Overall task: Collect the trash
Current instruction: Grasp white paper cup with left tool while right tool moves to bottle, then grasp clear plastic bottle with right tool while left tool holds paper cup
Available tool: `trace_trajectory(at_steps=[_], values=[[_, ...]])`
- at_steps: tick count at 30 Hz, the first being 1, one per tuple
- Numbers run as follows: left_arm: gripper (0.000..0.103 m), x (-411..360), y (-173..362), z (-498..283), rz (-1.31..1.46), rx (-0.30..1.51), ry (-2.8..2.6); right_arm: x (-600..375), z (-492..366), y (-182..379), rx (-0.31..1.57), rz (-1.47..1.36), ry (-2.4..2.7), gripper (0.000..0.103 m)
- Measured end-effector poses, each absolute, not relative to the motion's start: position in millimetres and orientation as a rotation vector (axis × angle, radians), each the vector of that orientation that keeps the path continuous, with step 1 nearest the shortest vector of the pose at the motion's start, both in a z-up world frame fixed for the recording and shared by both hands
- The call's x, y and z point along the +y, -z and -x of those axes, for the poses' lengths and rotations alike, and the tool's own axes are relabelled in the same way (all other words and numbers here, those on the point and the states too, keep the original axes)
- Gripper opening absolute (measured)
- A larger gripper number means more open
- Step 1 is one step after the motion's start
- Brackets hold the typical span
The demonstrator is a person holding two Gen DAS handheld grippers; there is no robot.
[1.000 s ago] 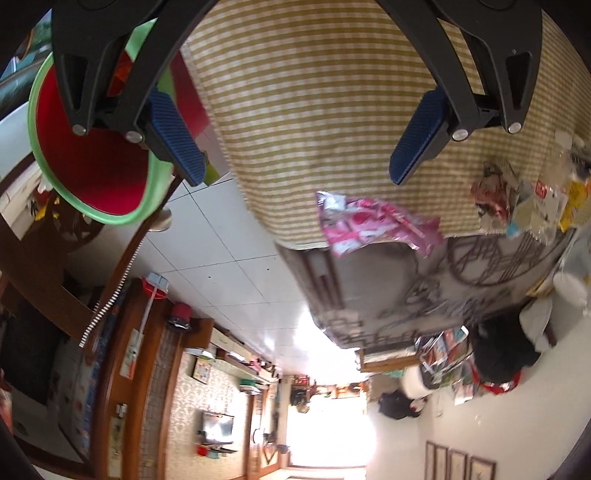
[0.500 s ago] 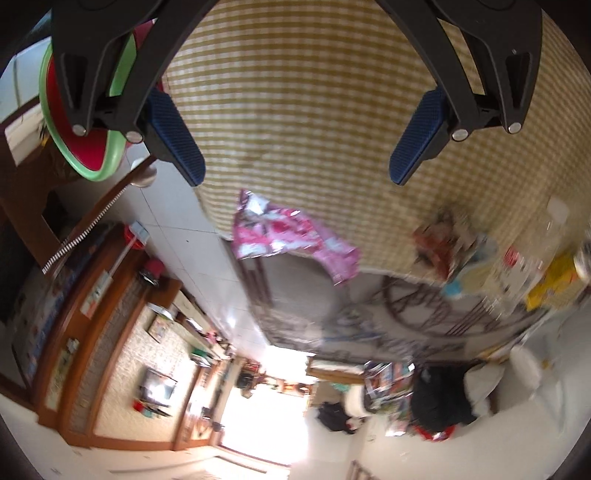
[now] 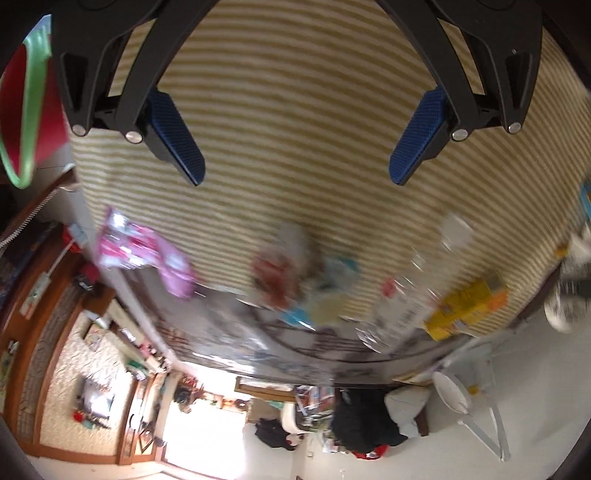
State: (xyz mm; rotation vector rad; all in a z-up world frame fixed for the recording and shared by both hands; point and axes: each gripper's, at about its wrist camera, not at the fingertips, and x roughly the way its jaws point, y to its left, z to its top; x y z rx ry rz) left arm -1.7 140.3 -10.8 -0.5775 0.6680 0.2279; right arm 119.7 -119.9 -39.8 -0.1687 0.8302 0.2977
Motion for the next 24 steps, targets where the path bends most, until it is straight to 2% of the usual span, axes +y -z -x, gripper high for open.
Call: trace_trajectory(at_steps=[5, 7, 10, 23, 24], values=[[0.045, 155.4, 13.2, 5.2, 0.657, 0.655, -0.224, -62.6, -161.5, 34.8, 0.866, 0.131, -0.312, 0.098], [0.045, 159.0, 12.1, 6.7, 0.67, 0.641, -0.227, -40.9, -176.0, 36.4, 0.889, 0.127, -0.331, 0.092], [0.045, 163.8, 14.0, 6.6, 0.693, 0.637, -0.227, -18.9, -195.3, 41.8, 0.921, 0.103, -0.327, 0.09], [0.045, 175.7, 23.9, 0.6, 0.771, 0.657, -0.207, 0.8, -230.1, 84.8, 1.065, 0.042, -0.248, 0.09], [0.045, 176.2, 24.4, 0.4, 0.773, 0.657, -0.209, 2.2, -228.8, 86.7, 1.068, 0.044, -0.251, 0.088]])
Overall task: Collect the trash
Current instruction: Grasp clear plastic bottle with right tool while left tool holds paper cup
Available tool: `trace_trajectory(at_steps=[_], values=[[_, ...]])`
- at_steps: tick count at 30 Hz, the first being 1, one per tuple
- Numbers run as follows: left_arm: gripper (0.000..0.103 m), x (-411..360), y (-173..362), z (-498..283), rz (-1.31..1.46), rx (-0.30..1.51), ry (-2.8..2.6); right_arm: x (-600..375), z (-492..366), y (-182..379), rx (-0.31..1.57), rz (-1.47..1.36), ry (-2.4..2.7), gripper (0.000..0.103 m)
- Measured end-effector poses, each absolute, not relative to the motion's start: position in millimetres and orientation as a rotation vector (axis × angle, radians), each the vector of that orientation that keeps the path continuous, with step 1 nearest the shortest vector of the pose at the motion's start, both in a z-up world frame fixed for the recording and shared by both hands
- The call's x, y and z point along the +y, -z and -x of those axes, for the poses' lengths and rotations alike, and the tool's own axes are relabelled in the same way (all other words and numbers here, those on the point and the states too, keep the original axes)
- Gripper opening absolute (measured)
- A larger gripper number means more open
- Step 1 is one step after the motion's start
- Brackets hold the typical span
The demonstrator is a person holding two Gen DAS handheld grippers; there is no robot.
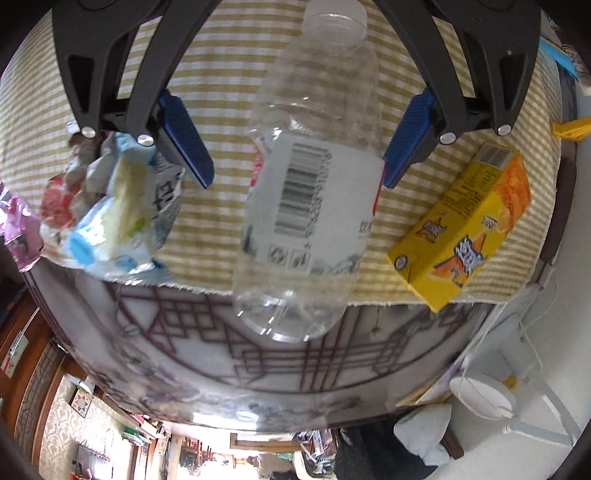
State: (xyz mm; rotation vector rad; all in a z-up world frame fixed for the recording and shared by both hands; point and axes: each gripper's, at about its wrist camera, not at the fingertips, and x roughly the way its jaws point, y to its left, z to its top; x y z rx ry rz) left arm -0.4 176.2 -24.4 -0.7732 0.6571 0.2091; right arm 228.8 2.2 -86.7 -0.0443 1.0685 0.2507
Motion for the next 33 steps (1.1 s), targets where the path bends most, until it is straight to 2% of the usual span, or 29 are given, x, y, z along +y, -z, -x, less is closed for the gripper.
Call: trace_trajectory(at_steps=[2, 4, 6, 24, 33], values=[[0.045, 176.0, 24.7, 0.0, 0.773, 0.659, -0.21, 5.0, -226.5, 89.2, 1.075, 0.058, -0.259, 0.081], [0.045, 175.1, 24.9, -0.9, 0.77, 0.662, -0.208, 8.3, -224.3, 88.3, 1.063, 0.106, -0.262, 0.067], [0.045, 174.4, 25.0, -1.9, 0.767, 0.666, -0.208, 11.8, -220.6, 86.8, 1.06, 0.159, -0.278, 0.056], [0.045, 163.7, 27.8, -9.1, 0.694, 0.7, -0.232, -67.2, -152.9, 72.1, 1.096, 0.122, -0.396, 0.056], [0.045, 144.0, 29.7, -17.2, 0.579, 0.729, -0.267, -130.6, -88.7, 39.0, 0.944, 0.294, -0.462, 0.056]])
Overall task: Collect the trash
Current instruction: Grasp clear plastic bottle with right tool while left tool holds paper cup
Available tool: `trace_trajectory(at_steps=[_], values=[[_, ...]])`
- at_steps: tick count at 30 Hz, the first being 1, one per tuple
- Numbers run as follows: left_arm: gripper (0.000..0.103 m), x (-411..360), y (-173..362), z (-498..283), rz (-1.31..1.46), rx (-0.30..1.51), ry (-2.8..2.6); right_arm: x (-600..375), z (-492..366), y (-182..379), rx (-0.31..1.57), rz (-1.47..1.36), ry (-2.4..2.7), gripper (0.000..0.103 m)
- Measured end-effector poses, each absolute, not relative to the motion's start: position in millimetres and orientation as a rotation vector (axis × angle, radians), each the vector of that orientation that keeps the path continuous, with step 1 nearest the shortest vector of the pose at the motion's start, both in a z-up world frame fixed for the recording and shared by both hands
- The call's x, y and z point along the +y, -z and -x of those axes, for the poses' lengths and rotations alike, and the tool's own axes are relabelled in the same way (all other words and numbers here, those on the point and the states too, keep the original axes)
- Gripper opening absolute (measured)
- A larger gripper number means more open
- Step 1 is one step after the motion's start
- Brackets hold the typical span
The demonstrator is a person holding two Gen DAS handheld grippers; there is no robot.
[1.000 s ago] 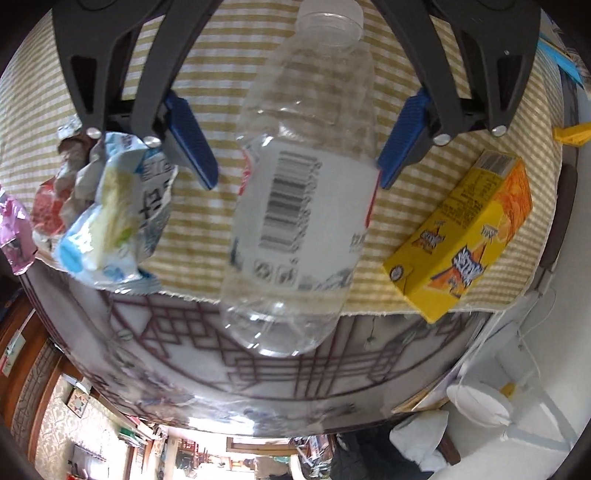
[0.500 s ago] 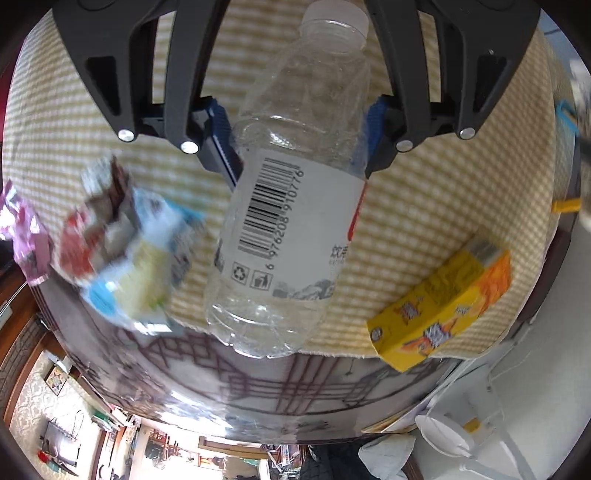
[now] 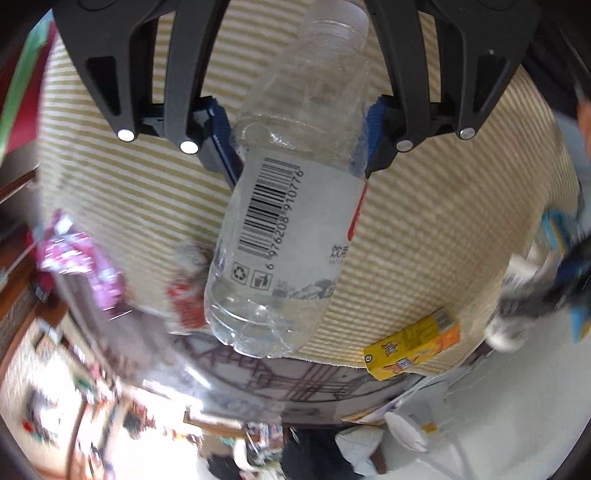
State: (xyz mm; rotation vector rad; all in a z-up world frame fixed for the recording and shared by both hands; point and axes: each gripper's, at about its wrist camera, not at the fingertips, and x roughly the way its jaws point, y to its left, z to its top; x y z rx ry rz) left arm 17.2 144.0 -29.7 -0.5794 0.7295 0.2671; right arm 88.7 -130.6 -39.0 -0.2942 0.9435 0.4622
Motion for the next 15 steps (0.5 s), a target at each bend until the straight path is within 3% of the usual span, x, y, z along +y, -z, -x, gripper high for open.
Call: trace_trajectory(at_steps=[6, 15], values=[[0.045, 133.1, 32.2, -19.9, 0.529, 0.734, -0.304, -158.5, -58.7, 36.7, 0.796, 0.389, -0.481, 0.056], [0.045, 110.1, 37.5, -29.6, 0.41, 0.741, -0.336, -195.6, -73.4, 43.8, 0.807, 0.258, -0.427, 0.056]])
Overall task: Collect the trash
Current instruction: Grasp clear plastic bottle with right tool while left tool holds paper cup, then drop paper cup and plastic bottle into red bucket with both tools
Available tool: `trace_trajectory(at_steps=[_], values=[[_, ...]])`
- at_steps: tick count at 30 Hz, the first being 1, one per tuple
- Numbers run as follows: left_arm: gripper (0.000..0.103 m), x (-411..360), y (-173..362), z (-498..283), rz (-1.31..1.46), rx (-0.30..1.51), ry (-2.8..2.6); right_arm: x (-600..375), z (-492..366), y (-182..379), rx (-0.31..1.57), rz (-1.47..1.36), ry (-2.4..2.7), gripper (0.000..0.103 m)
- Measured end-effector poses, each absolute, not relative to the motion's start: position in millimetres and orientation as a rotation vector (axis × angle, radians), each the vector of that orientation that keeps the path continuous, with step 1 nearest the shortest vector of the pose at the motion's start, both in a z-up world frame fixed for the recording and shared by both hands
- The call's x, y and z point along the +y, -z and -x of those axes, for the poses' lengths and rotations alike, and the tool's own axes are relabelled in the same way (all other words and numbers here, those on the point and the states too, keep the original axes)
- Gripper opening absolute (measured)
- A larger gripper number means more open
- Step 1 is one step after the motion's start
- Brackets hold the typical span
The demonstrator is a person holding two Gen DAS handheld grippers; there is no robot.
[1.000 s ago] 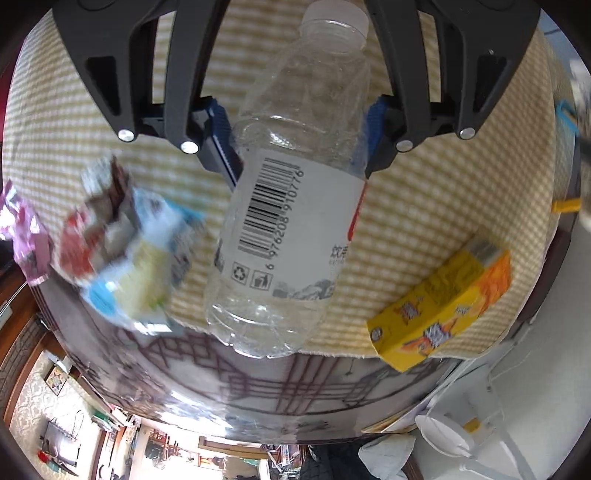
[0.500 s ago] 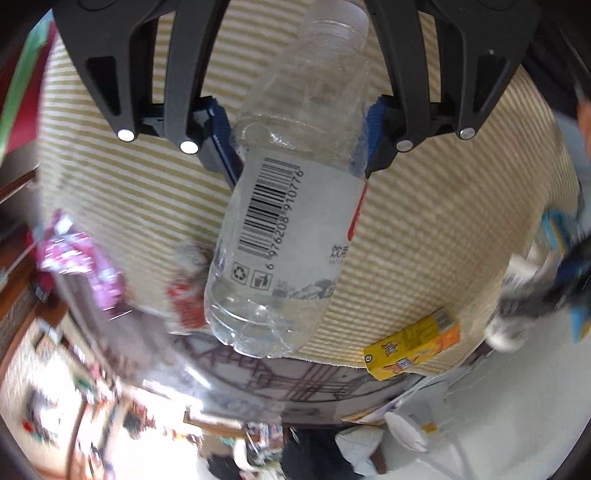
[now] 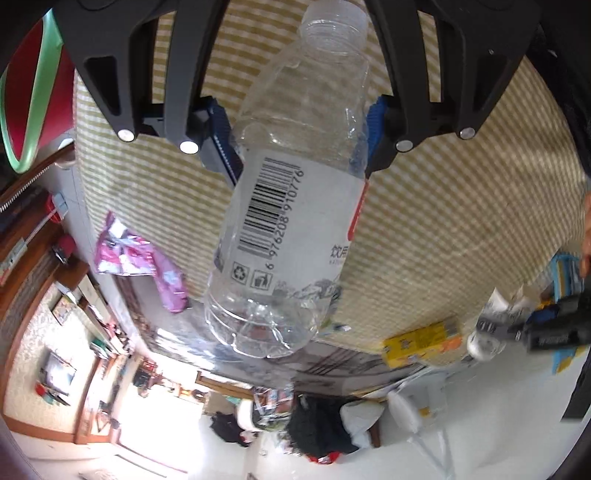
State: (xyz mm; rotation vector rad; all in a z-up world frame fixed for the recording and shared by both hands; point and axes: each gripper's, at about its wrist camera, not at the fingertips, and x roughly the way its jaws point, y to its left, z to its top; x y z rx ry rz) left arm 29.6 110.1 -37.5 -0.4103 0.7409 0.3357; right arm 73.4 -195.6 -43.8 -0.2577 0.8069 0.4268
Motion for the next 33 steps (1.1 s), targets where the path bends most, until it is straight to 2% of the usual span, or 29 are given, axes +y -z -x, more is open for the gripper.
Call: trace_trajectory(at_steps=[8, 17, 33], values=[[0.045, 99.4, 41.5, -30.3, 0.347, 0.745, -0.36, -231.4, -86.0, 38.5, 0.81, 0.133, -0.337, 0.056], [0.045, 80.1, 19.0, -14.7, 0.263, 0.721, -0.369, -260.1, -87.5, 21.3, 0.757, 0.05, -0.273, 0.056], [0.045, -49.4, -35.6, -6.8, 0.188, 0.655, -0.139, -325.1, -75.9, -5.9, 0.673, -0.107, -0.192, 0.056]])
